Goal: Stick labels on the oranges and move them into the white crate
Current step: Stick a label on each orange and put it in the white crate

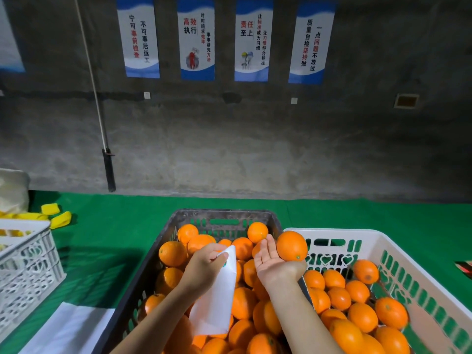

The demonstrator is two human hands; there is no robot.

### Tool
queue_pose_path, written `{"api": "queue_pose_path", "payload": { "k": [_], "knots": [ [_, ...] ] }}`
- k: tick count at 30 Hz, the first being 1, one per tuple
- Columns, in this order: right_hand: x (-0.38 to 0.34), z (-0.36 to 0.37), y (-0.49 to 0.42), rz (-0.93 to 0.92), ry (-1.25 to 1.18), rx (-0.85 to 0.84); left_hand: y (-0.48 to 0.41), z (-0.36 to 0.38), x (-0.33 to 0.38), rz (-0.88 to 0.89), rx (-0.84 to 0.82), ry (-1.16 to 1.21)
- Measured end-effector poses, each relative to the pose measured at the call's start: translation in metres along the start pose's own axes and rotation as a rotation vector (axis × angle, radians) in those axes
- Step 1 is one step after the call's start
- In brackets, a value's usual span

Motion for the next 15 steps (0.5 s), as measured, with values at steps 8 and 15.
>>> {"api": "queue_pose_path", "payload": {
  "k": [8,15],
  "knots": [
    [0.000,-0.001,-0.002,-0.081,0.140,0.002,-0.001,-0.004,0.000,-0.166,0.060,0.162],
    [0.017,0.005,0.008,-0.519,1.216,0.127,0.002,-0.004,0.006,-0.217,0.038,0.166]
  ]
}}
Point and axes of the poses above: each hand's wrist, its own y-axis away from the middle knuckle, its own z-axis out of the palm, x = y × z, the point moved 3 cm from there along -y, towards the middle knuckle, and after that the axes turned 7 degrees about z, right-handed, at the moved point
